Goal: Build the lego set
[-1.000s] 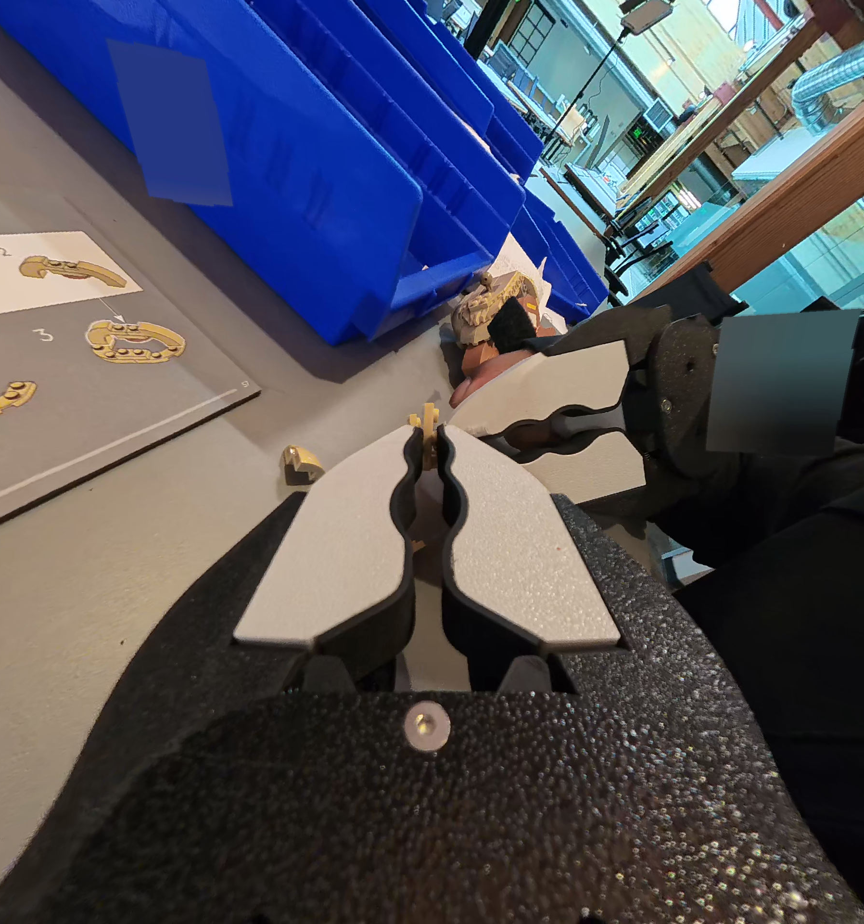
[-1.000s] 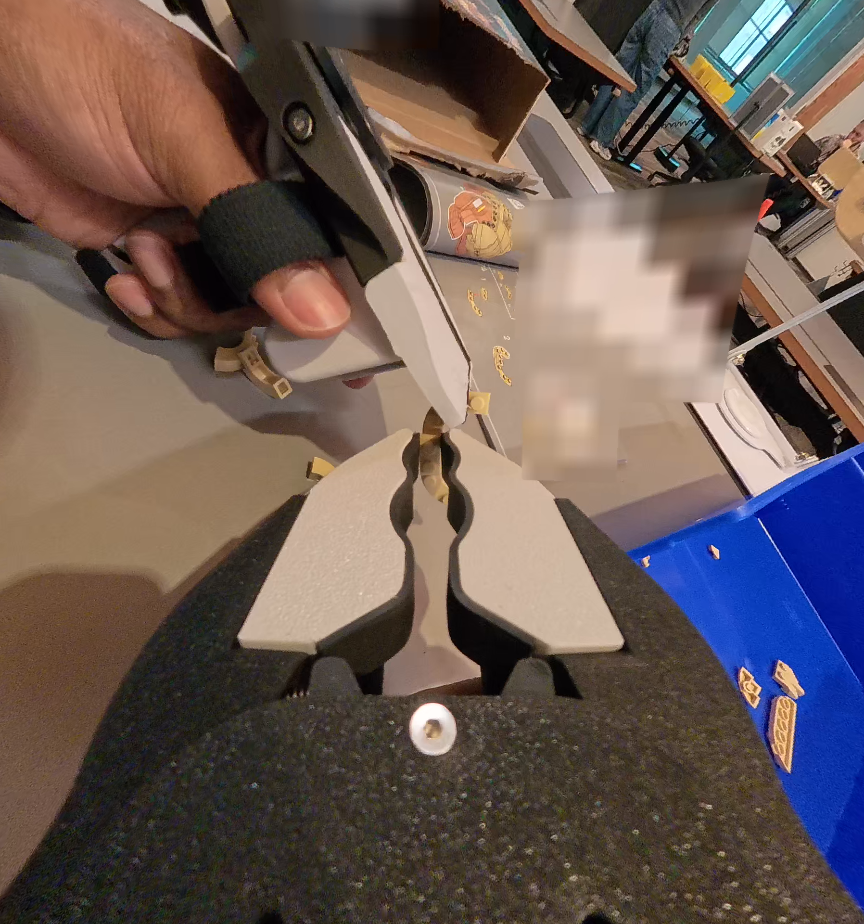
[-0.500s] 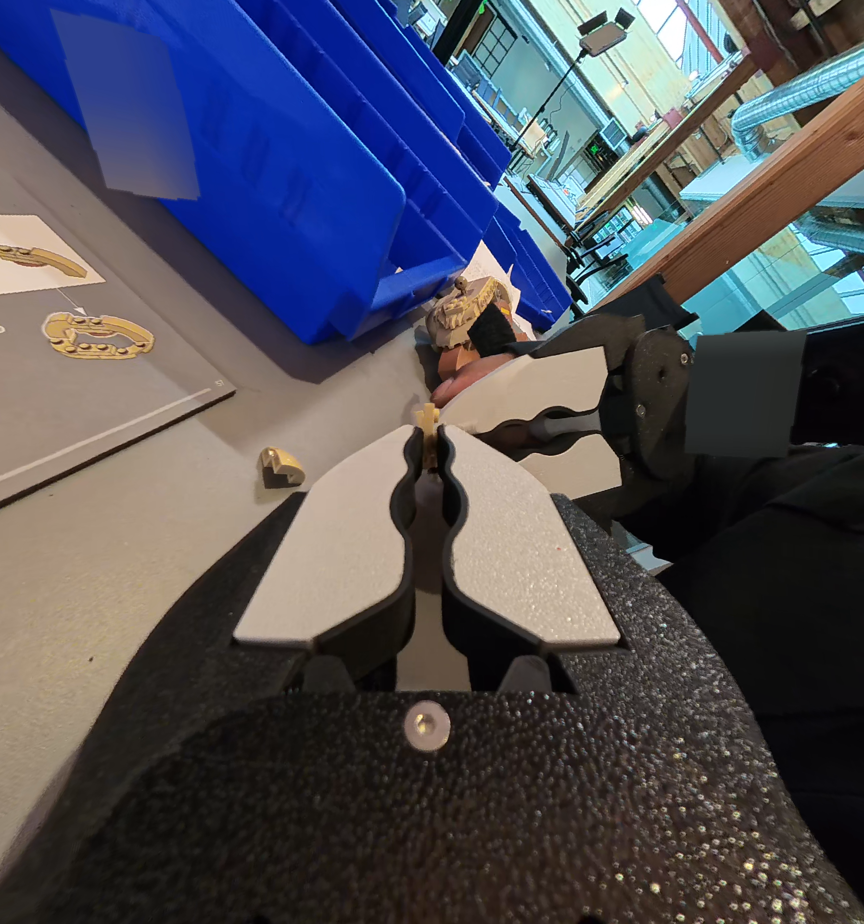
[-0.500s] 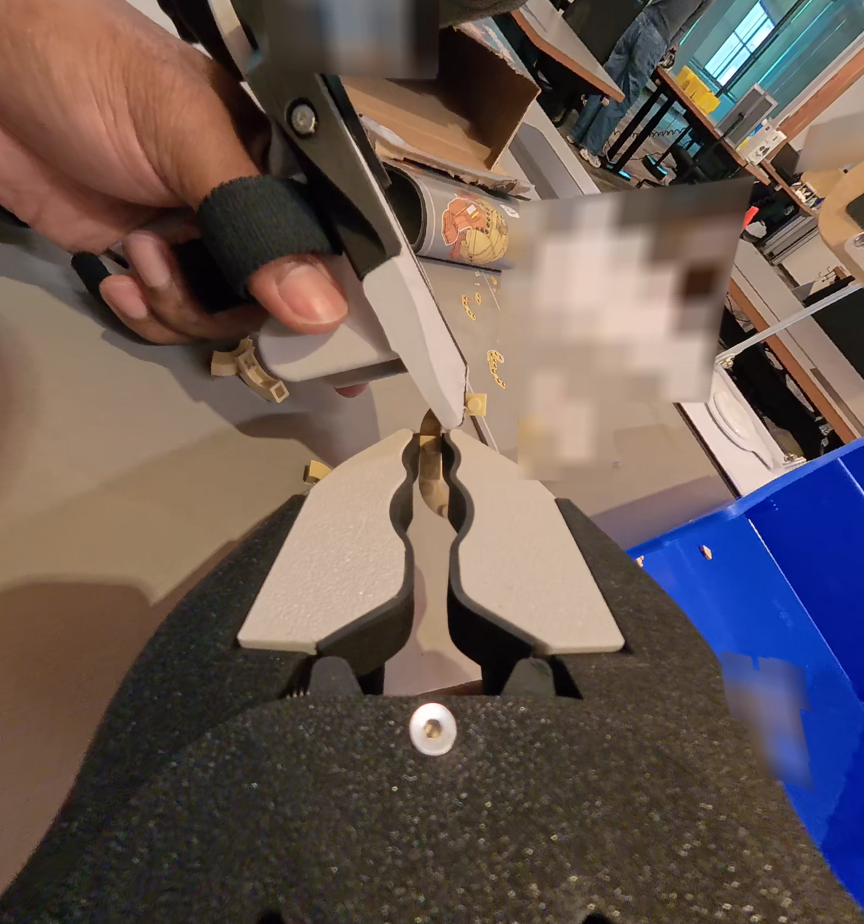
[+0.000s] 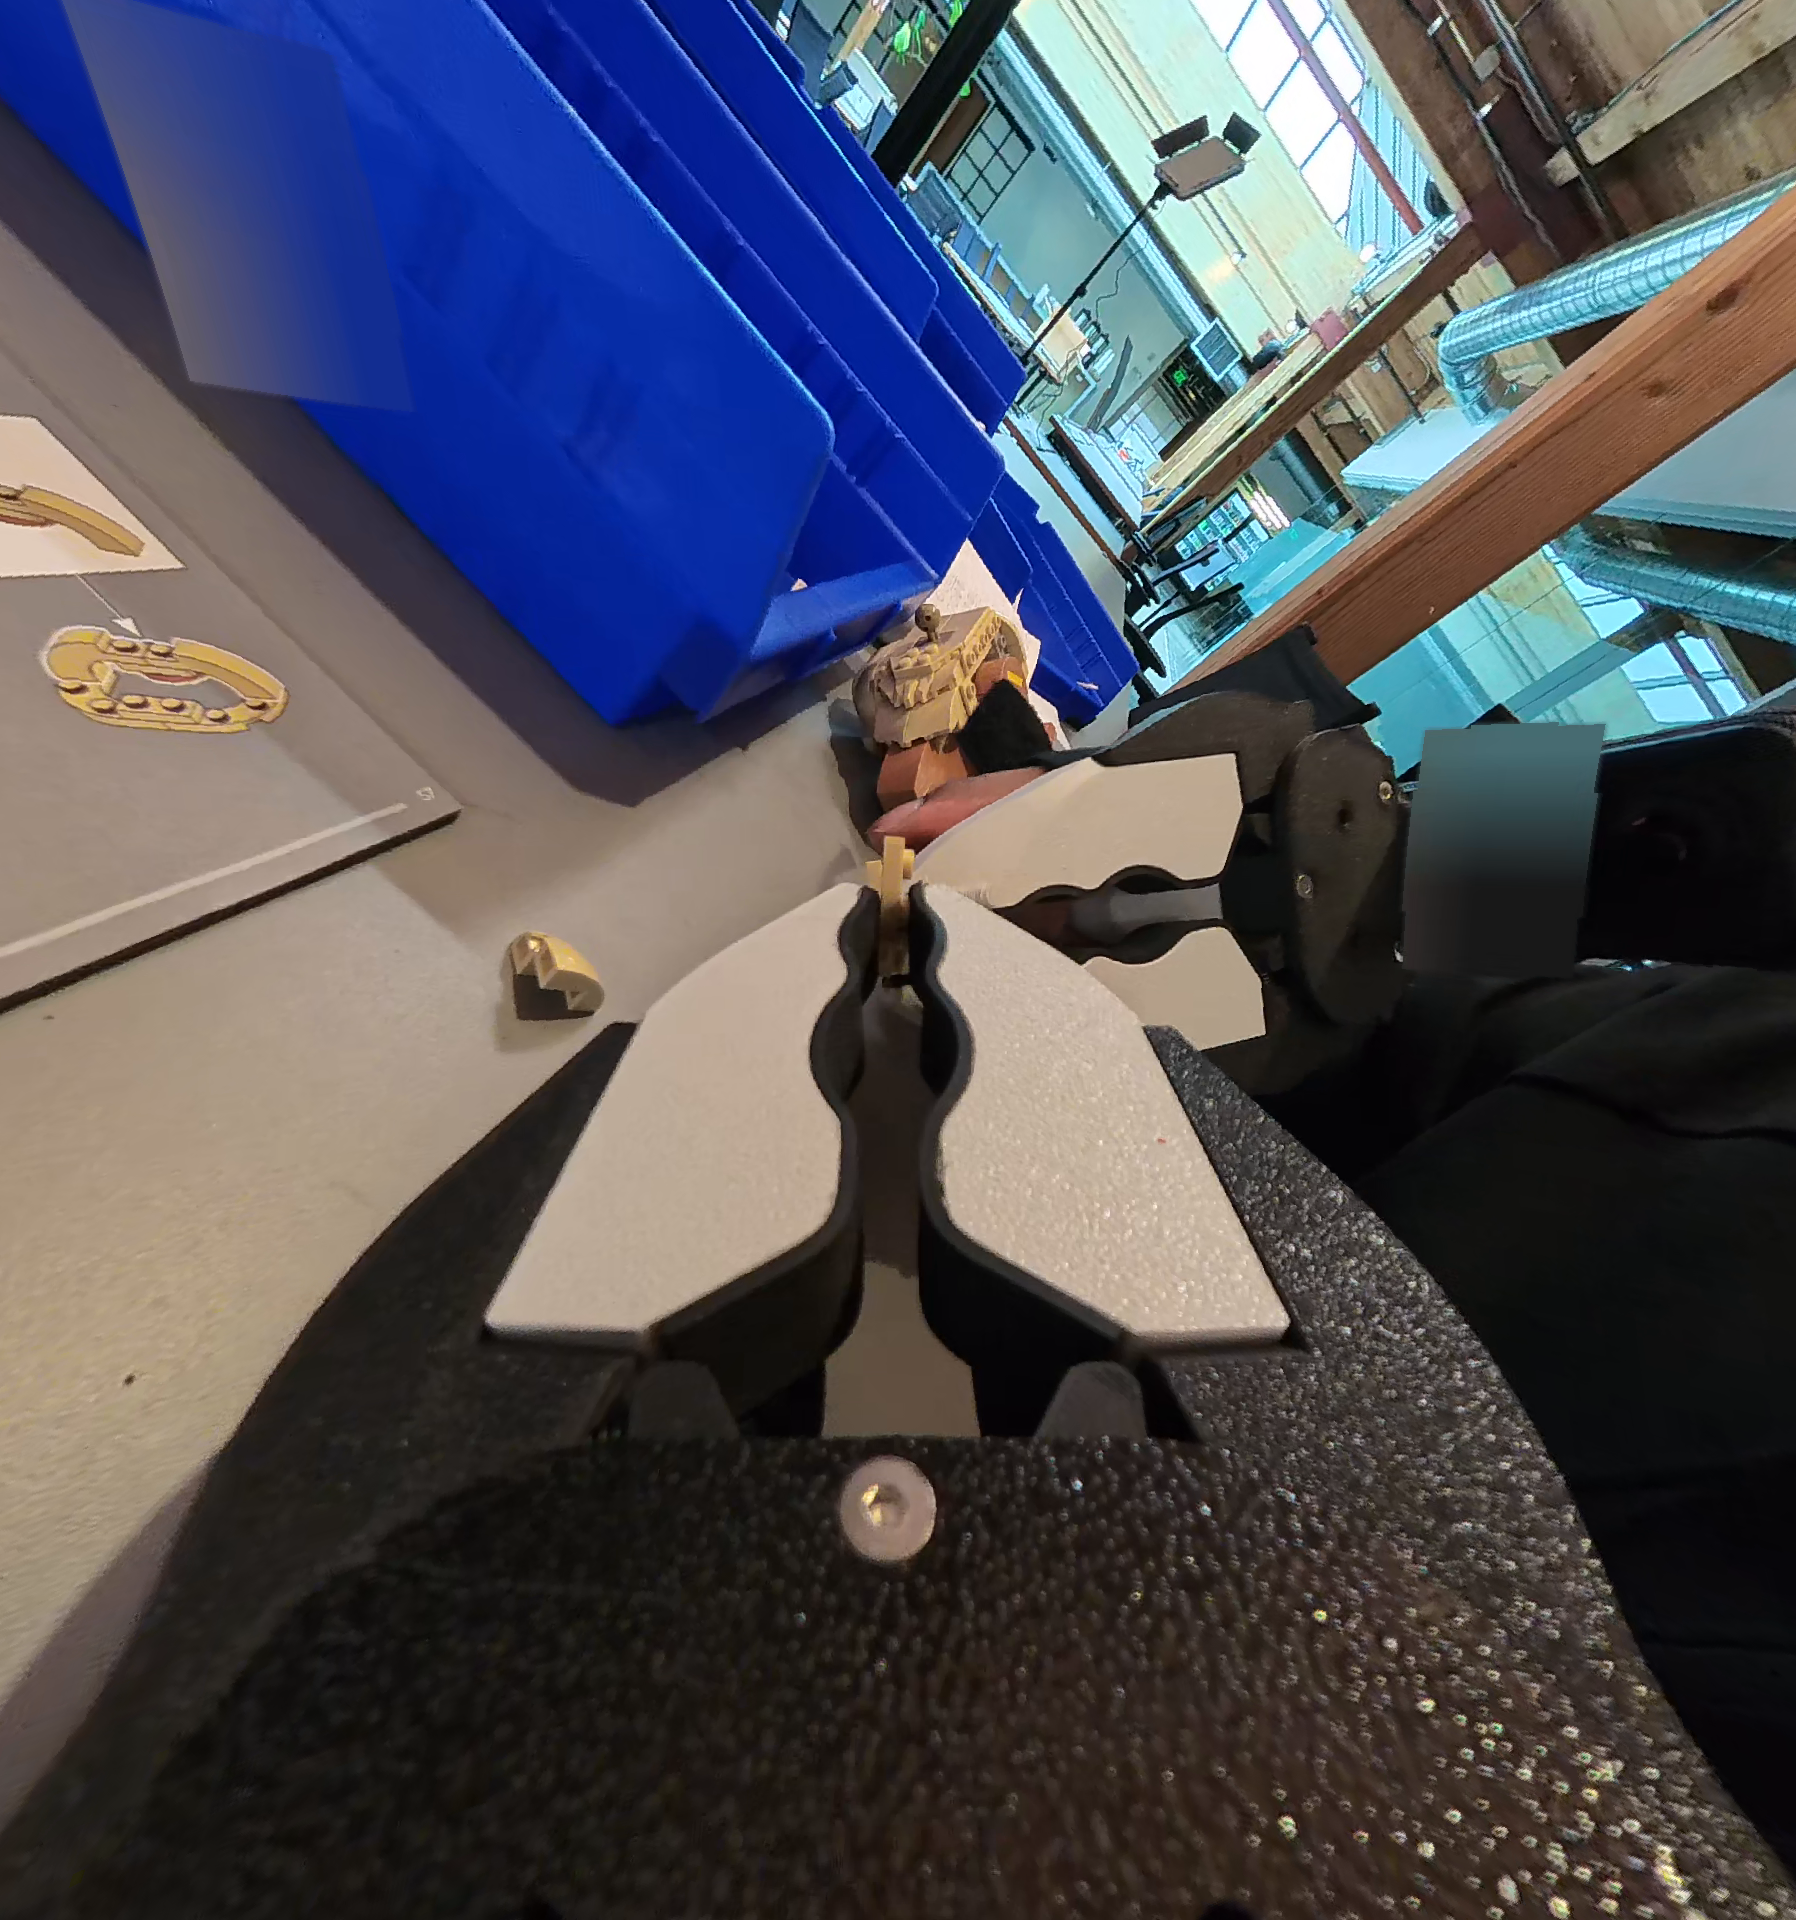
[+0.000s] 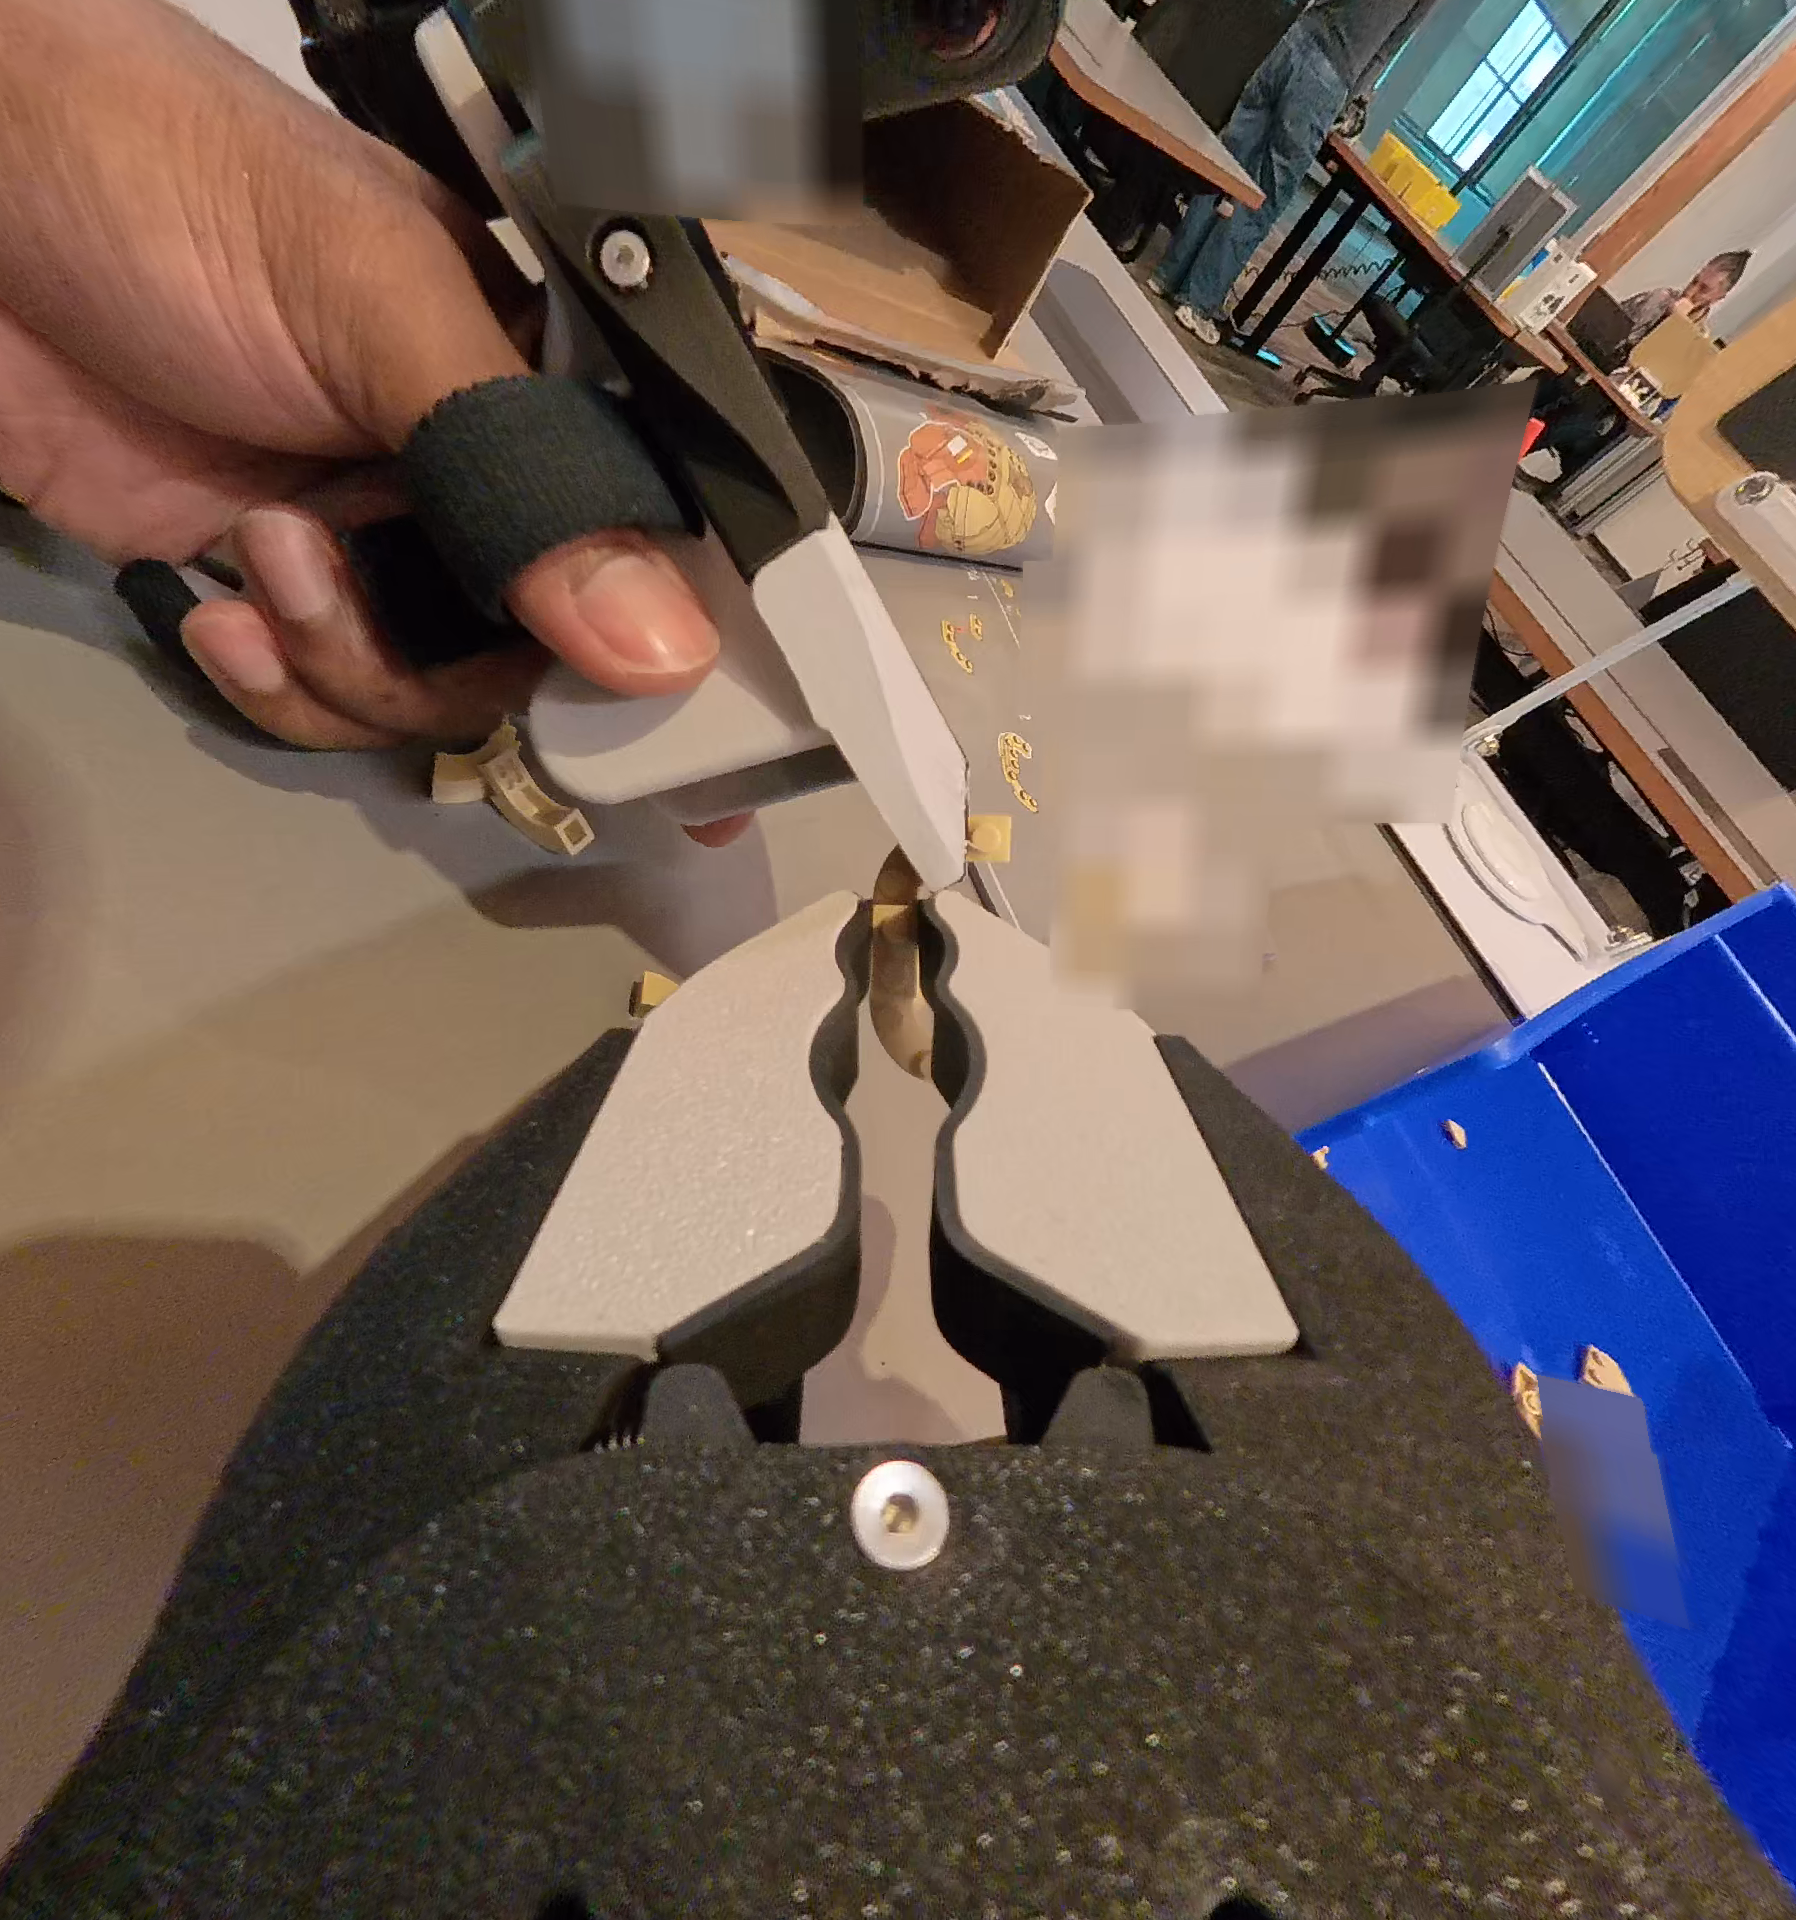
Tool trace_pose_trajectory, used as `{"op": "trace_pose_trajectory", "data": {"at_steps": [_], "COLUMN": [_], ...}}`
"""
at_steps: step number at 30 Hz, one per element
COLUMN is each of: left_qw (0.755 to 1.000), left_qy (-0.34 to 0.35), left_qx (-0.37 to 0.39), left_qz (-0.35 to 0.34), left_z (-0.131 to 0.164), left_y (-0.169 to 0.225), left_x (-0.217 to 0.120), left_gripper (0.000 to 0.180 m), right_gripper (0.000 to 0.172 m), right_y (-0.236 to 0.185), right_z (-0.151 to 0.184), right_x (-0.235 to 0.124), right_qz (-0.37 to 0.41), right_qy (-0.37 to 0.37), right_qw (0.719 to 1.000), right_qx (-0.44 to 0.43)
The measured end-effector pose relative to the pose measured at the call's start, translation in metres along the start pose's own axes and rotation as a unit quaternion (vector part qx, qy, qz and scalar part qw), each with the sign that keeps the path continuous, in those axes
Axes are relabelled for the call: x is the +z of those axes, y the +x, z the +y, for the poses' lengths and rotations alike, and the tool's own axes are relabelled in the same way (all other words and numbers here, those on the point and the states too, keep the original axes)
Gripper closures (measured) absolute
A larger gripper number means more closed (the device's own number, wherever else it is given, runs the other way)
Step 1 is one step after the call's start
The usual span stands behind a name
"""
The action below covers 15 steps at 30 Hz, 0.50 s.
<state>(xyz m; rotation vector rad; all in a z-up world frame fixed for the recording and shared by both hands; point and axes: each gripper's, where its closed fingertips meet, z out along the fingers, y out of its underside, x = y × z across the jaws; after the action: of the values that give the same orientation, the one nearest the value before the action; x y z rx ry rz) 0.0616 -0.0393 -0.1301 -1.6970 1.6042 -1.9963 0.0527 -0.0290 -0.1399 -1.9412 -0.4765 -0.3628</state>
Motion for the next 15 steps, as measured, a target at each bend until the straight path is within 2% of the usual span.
{"op": "trace_pose_trajectory", "data": {"at_steps": [15], "left_qw": [1.000], "left_qy": [0.008], "left_qx": [-0.022], "left_qz": [0.008], "left_z": [-0.0003], "left_y": [0.0041], "left_x": [0.0012], "left_gripper": [0.175], "right_gripper": [0.164], "right_y": [0.0007], "right_z": [0.0020], "right_x": [-0.0005], "right_qz": [0.013], "right_qy": [-0.016], "right_qw": [1.000], "right_qx": [-0.005]}}
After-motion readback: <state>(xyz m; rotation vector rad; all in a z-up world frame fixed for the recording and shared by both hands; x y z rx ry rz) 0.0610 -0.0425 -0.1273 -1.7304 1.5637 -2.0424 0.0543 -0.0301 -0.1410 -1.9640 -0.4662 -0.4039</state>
